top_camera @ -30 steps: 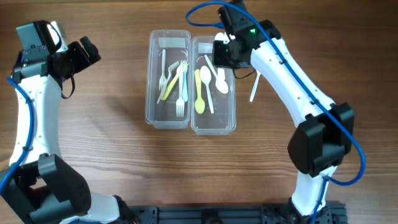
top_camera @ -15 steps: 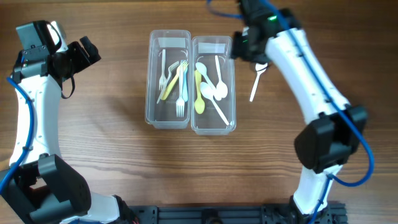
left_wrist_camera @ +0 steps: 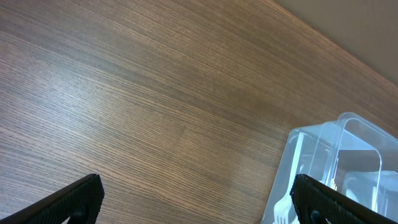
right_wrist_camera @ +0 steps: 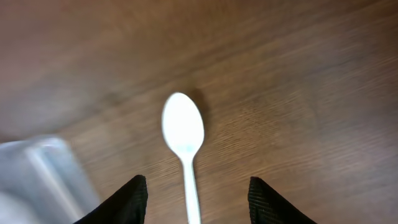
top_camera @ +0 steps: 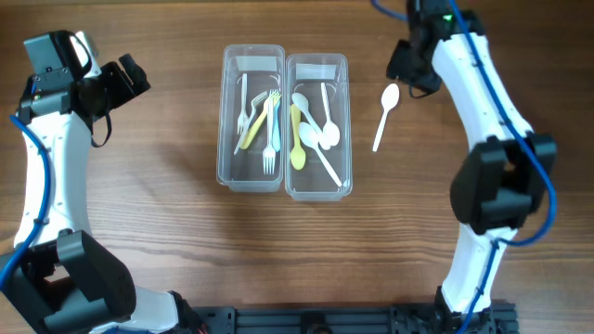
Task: Pack container
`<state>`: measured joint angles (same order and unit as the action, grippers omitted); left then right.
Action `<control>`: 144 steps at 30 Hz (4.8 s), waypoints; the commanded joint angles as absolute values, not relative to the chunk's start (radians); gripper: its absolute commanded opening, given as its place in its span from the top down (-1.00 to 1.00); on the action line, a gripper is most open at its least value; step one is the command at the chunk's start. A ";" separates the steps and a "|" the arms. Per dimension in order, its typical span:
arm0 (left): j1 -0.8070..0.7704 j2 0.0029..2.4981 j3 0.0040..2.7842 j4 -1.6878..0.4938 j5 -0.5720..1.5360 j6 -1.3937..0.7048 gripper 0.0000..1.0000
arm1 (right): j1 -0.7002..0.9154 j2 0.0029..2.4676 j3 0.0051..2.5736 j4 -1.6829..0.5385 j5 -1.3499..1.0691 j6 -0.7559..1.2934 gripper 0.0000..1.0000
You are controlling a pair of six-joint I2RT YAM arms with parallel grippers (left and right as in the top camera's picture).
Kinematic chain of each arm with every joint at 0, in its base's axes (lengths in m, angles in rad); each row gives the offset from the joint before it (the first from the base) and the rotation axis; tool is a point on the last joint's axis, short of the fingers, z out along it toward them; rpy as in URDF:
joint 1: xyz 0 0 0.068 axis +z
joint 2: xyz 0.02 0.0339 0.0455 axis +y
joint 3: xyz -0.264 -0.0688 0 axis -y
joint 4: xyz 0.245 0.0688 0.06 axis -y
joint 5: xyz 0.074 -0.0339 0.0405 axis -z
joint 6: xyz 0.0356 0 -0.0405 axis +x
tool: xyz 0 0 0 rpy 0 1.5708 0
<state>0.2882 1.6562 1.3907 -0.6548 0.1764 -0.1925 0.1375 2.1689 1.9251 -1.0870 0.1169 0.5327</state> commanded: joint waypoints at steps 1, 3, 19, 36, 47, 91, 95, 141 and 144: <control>0.292 1.631 1.411 -0.655 0.177 -0.198 -0.99 | 0.141 2.260 1.911 -1.089 0.135 0.496 -0.04; 0.292 1.631 1.411 -0.655 0.177 -0.198 -0.99 | 0.141 2.297 1.911 -1.091 0.131 0.492 -0.03; 0.292 1.631 1.411 -0.655 0.177 -0.197 -1.00 | 0.141 2.376 1.909 -1.109 0.066 0.451 0.29; 0.292 1.631 1.411 -0.655 0.177 -0.198 -0.99 | 0.141 2.371 1.912 -1.177 0.047 0.534 0.91; 0.292 1.631 1.411 -0.655 0.177 -0.197 -1.00 | 0.141 2.371 1.911 -1.188 0.048 0.534 0.43; 0.292 1.631 1.411 -0.655 0.177 -0.198 -1.00 | 0.141 2.374 1.834 -1.114 0.070 0.529 0.91; 0.292 1.631 1.411 -0.655 0.177 -0.198 -1.00 | 0.141 2.344 1.883 -1.153 0.117 0.525 0.92; 0.292 1.631 1.411 -0.655 0.177 -0.198 -1.00 | 0.167 1.789 2.199 -1.131 0.372 0.384 -1.00; 0.292 1.631 1.411 -0.655 0.177 -0.197 -1.00 | 0.117 1.753 2.199 -1.130 0.369 0.381 -1.00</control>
